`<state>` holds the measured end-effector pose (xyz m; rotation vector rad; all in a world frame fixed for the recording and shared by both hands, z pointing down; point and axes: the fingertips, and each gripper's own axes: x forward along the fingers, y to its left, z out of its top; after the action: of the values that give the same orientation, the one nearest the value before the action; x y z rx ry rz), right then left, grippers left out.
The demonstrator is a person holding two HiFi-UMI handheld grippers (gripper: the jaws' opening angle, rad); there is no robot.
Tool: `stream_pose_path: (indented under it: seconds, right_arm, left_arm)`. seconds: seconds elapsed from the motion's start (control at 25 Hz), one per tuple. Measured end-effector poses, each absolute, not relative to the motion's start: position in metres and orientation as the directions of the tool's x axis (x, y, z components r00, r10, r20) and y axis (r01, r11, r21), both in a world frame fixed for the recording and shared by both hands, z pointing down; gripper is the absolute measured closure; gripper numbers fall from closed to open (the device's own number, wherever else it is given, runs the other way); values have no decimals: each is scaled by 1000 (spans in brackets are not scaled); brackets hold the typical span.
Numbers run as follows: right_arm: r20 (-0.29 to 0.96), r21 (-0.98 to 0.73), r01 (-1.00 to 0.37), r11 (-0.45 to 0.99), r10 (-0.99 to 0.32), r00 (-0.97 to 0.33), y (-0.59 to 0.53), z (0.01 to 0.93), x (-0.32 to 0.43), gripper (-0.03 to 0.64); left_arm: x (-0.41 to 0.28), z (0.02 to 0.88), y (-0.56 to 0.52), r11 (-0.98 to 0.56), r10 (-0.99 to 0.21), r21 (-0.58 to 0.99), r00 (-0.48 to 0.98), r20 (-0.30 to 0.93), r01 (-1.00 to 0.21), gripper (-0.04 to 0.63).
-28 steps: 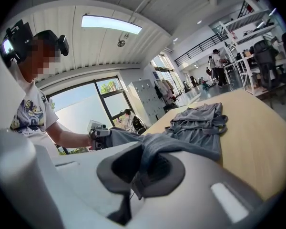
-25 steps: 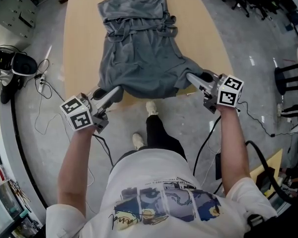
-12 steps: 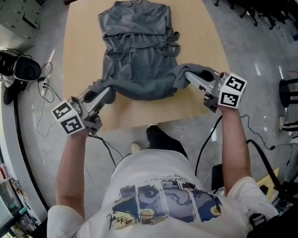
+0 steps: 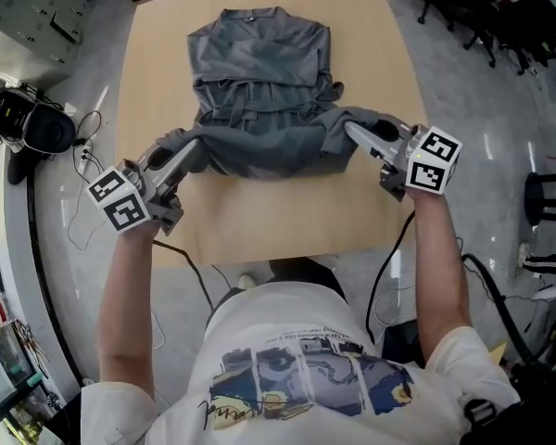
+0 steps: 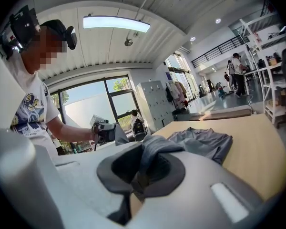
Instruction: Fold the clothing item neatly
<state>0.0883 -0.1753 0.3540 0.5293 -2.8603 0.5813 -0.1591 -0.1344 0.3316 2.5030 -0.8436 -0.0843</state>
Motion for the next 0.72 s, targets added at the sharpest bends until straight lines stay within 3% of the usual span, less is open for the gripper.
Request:
stream_pose_path:
  seconds: [0.72]
  right_arm:
    - [246, -319, -358, 878, -288, -926, -330, 376, 79, 609]
  left_arm:
    - [-172, 346, -287, -627, -655, 462, 745, 123, -627, 572]
